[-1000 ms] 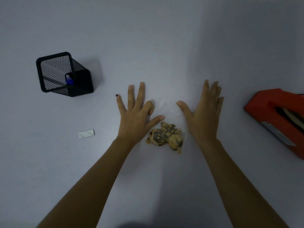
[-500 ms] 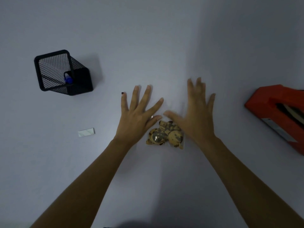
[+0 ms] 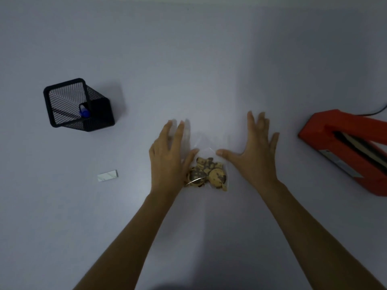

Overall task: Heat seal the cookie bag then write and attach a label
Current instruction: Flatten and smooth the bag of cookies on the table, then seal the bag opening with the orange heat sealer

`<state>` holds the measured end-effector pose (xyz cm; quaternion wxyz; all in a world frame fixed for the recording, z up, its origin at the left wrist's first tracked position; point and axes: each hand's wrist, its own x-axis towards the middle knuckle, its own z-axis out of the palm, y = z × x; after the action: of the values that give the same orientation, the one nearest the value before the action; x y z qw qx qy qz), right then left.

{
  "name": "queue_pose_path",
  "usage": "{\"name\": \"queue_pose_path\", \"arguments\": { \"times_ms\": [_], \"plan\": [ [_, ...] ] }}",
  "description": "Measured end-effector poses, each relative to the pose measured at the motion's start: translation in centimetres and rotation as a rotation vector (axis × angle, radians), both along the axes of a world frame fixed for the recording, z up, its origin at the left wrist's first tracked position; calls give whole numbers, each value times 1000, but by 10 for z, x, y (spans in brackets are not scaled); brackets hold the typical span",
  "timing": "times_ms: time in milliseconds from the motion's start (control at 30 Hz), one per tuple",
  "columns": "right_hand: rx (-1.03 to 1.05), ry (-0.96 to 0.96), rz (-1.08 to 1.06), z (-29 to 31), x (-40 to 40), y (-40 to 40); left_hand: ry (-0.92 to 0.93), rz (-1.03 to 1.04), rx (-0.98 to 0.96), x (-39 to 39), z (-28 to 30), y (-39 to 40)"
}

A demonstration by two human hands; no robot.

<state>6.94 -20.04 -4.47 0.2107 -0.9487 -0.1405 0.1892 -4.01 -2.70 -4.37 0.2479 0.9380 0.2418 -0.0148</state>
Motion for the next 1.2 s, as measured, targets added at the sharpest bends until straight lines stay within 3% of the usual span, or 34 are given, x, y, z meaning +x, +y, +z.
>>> {"name": "queue_pose_path", "arguments": {
  "times_ms": [133,433,700,867,1067,1200],
  "plan": [
    [-7,0,0,-1,-1,-1,-18,310,-208,5,18,-28],
    [120,-17,-43,-4,-6,-1,16,509,-312,14,18,-40],
    [241,84,-132,3,-17,9,21,512,-367,14,19,-41],
    [511,274,-215,20,-22,3,-40,420,-357,9,15,-30],
    [832,633,-397,44,-12,-6,-100,282,-768,12,33,-15],
    [897,727,-418,61,-18,-3,-111,223,-908,14,48,-12]
  ]
}}
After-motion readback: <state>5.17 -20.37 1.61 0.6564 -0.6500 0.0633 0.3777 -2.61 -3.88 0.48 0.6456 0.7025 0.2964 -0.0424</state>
